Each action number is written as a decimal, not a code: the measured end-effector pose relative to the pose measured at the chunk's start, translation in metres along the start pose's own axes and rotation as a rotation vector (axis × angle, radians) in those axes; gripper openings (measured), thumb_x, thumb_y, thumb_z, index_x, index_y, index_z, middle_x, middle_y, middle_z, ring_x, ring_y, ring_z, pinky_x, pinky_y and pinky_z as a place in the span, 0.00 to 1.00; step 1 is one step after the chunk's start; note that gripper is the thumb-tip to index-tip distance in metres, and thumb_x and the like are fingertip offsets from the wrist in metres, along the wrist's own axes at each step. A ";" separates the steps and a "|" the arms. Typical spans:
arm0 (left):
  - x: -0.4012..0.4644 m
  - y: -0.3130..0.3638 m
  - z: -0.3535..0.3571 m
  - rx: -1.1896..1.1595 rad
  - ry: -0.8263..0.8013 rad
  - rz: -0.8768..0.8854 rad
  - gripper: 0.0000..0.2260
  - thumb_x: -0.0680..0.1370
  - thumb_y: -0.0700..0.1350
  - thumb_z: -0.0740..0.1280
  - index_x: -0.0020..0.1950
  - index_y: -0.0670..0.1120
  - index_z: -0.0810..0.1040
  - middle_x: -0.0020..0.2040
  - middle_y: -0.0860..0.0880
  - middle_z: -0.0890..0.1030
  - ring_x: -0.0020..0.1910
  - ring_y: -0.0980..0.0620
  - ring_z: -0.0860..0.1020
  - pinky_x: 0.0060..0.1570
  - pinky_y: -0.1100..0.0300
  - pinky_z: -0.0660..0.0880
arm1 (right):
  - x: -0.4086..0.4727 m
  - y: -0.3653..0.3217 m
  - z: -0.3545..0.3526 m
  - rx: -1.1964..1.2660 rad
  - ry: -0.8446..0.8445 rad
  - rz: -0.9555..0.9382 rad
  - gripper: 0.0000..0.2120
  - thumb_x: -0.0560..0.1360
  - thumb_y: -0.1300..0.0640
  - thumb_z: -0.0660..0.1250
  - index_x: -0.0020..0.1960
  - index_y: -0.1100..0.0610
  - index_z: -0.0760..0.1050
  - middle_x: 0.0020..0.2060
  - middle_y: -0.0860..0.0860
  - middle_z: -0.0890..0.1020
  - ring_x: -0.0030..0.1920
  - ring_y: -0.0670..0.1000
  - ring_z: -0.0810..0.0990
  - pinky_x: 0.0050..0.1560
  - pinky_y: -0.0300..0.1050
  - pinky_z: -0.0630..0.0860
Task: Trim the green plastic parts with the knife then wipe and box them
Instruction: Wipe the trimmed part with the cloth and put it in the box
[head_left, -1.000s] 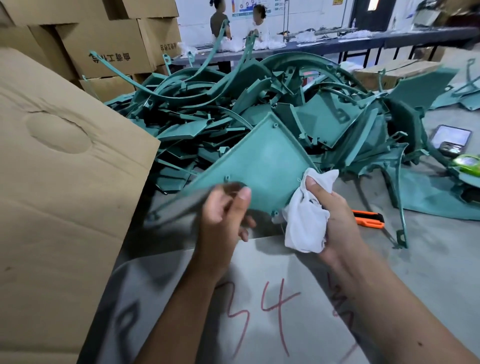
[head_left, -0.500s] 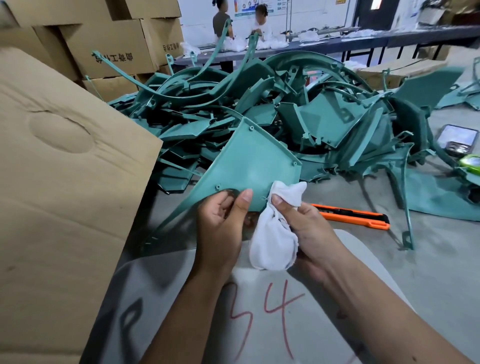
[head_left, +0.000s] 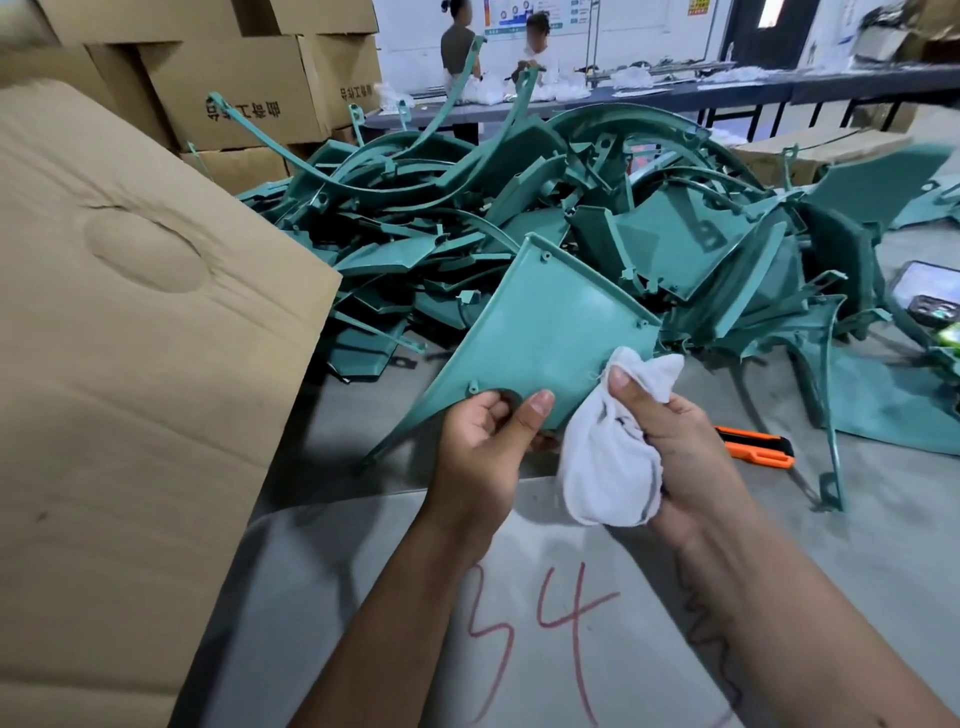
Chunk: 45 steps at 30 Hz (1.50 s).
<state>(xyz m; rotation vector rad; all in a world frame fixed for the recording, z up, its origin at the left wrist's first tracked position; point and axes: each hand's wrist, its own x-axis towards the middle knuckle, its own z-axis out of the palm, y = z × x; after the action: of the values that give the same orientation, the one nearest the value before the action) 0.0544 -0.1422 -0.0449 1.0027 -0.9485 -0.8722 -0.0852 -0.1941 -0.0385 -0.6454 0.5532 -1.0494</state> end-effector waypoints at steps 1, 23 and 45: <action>0.000 -0.001 -0.001 0.001 -0.002 -0.004 0.06 0.77 0.44 0.71 0.40 0.48 0.84 0.44 0.45 0.86 0.46 0.45 0.84 0.49 0.51 0.82 | 0.001 -0.002 -0.001 0.010 0.007 -0.007 0.08 0.68 0.52 0.74 0.42 0.55 0.83 0.36 0.50 0.82 0.37 0.48 0.84 0.40 0.42 0.83; 0.003 -0.016 -0.033 0.329 -0.043 0.009 0.17 0.72 0.53 0.71 0.55 0.45 0.85 0.55 0.46 0.86 0.58 0.43 0.83 0.63 0.41 0.77 | 0.018 -0.008 -0.024 -0.752 0.043 -0.530 0.13 0.81 0.44 0.66 0.51 0.54 0.80 0.34 0.52 0.81 0.35 0.46 0.77 0.35 0.44 0.76; 0.005 -0.014 -0.026 -0.254 0.215 -0.281 0.10 0.67 0.36 0.75 0.48 0.38 0.87 0.49 0.37 0.86 0.43 0.40 0.86 0.40 0.54 0.83 | 0.026 0.006 -0.039 -1.216 0.025 -0.494 0.13 0.75 0.49 0.78 0.48 0.60 0.84 0.39 0.58 0.85 0.36 0.47 0.73 0.37 0.53 0.75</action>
<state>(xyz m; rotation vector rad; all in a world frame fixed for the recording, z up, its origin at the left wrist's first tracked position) 0.0777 -0.1433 -0.0637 0.9989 -0.5067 -1.0648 -0.0986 -0.2242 -0.0726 -1.9073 1.0904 -1.1028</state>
